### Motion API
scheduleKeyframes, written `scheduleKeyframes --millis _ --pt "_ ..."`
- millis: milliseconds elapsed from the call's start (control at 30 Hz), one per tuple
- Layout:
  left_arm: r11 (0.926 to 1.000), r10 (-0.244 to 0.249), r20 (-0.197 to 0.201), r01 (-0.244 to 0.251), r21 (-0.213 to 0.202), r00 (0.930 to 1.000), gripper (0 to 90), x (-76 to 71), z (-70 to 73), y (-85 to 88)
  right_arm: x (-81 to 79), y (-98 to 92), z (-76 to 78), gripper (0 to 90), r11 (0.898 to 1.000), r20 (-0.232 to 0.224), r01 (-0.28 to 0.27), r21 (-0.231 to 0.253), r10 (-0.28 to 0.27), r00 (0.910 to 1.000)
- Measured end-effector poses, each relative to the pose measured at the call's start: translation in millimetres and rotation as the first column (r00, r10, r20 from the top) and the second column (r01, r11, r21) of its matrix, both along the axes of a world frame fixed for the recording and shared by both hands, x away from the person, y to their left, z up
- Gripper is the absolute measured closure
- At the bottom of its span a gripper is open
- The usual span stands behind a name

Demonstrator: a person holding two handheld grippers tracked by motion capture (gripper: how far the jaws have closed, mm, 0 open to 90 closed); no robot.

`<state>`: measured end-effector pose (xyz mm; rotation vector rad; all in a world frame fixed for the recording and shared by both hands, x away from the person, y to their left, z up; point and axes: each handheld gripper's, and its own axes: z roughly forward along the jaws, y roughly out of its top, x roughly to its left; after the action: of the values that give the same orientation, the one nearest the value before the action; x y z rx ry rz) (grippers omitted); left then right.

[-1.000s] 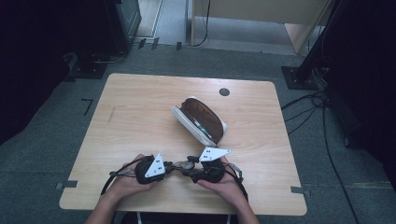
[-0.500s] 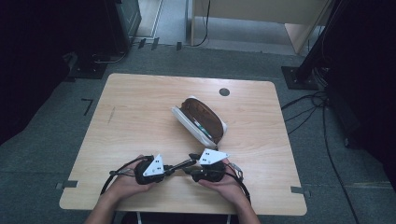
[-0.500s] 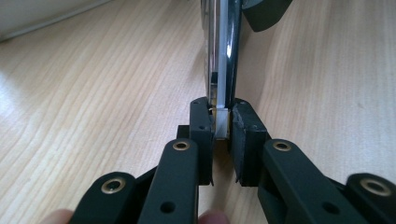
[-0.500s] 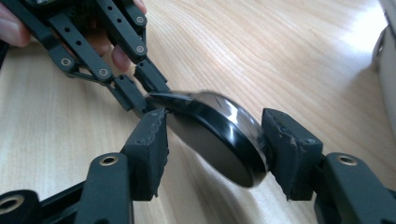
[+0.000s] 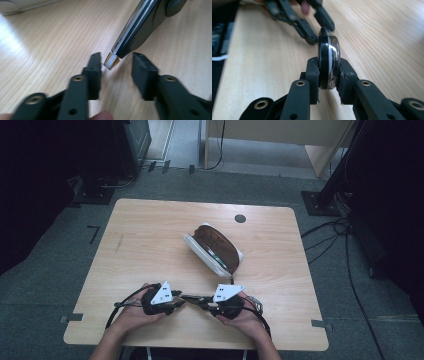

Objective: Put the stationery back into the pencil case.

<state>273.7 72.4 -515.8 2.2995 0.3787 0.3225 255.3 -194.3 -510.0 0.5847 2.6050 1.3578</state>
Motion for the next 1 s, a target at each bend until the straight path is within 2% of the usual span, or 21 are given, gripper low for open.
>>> scheduleKeyframes --millis 67,167,300,500,567,667,733,800,933,1000 --pt "0.9997 0.022 -0.014 -0.022 -0.003 0.9997 54.9 1.3 0.1 1.7 0.5 -0.6 -0.7 74.0 1.0 0.001 0.02 -0.011 -0.02 0.9998" --pt "0.9969 0.079 -0.008 -0.079 0.002 0.9969 40.6 3.0 0.1 4.3 0.4 -3.2 2.7 74.0 0.999 0.009 0.047 0.014 -0.047 0.9988" --pt "0.9889 0.148 0.0 -0.148 0.012 0.989 26.4 5.0 0.1 6.4 -0.2 -6.1 8.8 74.0 0.996 0.012 0.076 0.041 -0.077 0.997" --pt "0.98 0.199 -0.018 -0.199 0.002 0.9799 17.7 6.0 -2.3 9.0 -2.8 -8.4 17.5 74.0 0.992 0.027 0.114 0.062 -0.116 0.9929" --pt "0.9782 0.208 -0.013 -0.208 0.012 0.9781 15.1 6.6 -2.3 9.2 -3.4 -9.3 20.9 73.9 0.99 0.042 0.122 0.072 -0.125 0.9912" --pt "0.9745 0.224 -0.026 -0.224 0.014 0.9742 12.2 8.1 -2.7 9.4 -4.2 -11.0 26.6 73.9 0.987 0.045 0.137 0.089 -0.142 0.9889" --pt "0.9692 0.245 -0.034 -0.245 0.027 0.9688 6.2 9.5 -3.0 9.4 -5.1 -12.9 32.3 73.9 0.983 0.05 0.153 0.101 -0.158 0.9861" --pt "0.9673 0.253 -0.04 -0.251 0.032 0.9667 1.1 10.4 -3.4 9.3 -5.4 -15.0 37.6 73.9 0.981 0.062 0.163 0.108 -0.17 0.9835" --pt "0.9673 0.253 -0.053 -0.251 0.039 0.9661 0.0 11.1 -3.5 9.9 -5.7 -20.5 52.0 73.9 0.972 0.079 0.179 0.149 -0.192 0.9781" --pt "0.9647 0.263 -0.059 -0.261 0.037 0.9631 0.0 10.6 -3.6 10.4 -5.1 -22.9 59.0 73.9 0.968 0.086 0.191 0.165 -0.207 0.9746"
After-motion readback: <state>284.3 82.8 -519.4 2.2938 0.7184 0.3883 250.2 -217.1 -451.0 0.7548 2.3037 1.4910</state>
